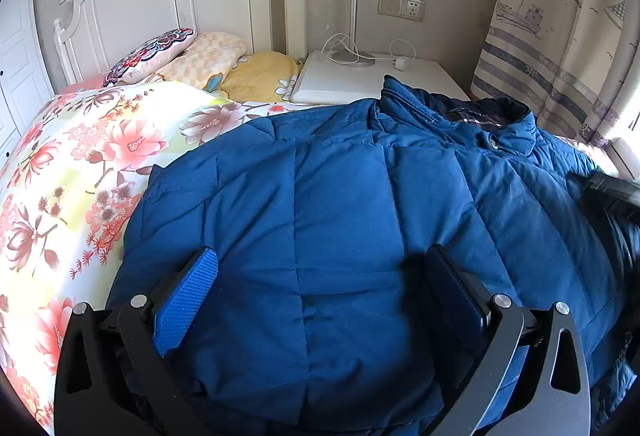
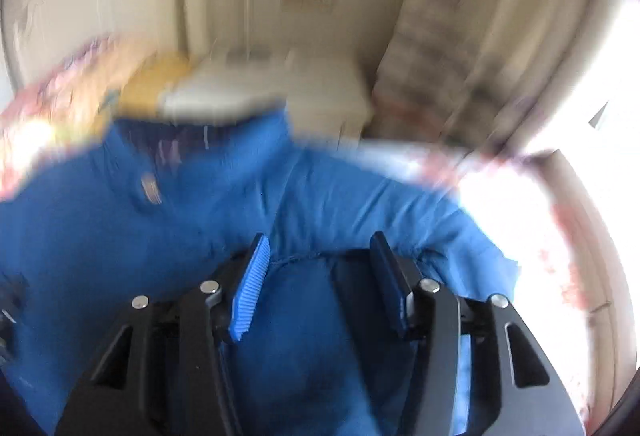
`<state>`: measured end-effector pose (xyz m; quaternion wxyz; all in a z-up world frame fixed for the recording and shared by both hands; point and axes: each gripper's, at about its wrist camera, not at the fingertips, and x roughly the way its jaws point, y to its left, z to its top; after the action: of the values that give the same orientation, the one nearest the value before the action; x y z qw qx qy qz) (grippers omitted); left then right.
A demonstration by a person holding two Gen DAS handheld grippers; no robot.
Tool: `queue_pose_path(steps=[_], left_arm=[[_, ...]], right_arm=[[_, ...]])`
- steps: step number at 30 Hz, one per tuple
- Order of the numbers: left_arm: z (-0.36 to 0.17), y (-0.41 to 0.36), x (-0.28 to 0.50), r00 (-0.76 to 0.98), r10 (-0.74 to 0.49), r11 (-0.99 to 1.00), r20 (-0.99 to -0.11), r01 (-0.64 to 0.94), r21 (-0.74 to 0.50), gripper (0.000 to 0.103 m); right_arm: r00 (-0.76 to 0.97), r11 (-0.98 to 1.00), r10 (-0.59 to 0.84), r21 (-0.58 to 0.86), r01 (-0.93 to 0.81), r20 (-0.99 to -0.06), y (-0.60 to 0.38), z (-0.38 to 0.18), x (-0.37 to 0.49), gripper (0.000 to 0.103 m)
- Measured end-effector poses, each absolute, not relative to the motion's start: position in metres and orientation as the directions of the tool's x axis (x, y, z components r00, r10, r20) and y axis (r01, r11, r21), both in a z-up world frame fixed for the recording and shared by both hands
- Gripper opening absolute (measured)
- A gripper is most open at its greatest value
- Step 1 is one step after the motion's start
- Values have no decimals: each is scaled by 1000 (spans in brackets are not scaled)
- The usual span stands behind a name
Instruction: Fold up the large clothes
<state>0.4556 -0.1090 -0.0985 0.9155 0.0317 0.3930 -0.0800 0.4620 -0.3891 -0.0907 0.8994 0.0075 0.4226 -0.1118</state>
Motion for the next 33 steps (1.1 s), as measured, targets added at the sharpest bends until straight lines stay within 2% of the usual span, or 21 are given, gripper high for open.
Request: queue_pose_path(steps=[3,5,6,8,11,13,15,26,29,31,33], left_arm=[[-98,-109,455,678,-124,985,-724,170,-9,99],[-98,-109,455,678,-123,985,-725,170,-9,99],[-99,-110,455,678,-121,985,-725,170,-6,99],[-98,-109,455,678,-123,985,-725,170,-8,99],[-98,-109,455,678,-122,985,-725,170,-6,99],[-98,-108,455,680,-126,985,-723,171,-11,99],[-98,-108,456,680,-126,985,-722,171,-11,99],[-95,-108,453,671,-130,984,-730,176,-13,99],[-81,-96,428,674,-92,993,-733,122,-12,99],[-72,-92,396,680,-152,985,-717,167,-51,99],[-74,-97,361,679,-152,975,-718,221,2,99]], right_arm=[[628,978,-178,-66,197,-758,-391,-83,457,52],[673,974,-188,-49,220,-716,-390,-65,435,53],[711,977,-174,-28,212,-681,-386,-55,418,56],[736,987,-138,-34,155,-663,-374,-48,393,72],[698,994,-110,-89,67,-707,-355,-65,380,82],[690,986,-142,-162,37,-710,-344,-91,380,84],[685,985,-148,-167,39,-714,-342,-93,382,85],[681,998,-63,-64,23,-729,-352,-95,381,88],[677,999,-34,-4,46,-735,-360,-78,362,87],[717,997,-14,47,65,-697,-361,-59,331,88],[719,997,-5,47,53,-695,-355,-53,306,89]])
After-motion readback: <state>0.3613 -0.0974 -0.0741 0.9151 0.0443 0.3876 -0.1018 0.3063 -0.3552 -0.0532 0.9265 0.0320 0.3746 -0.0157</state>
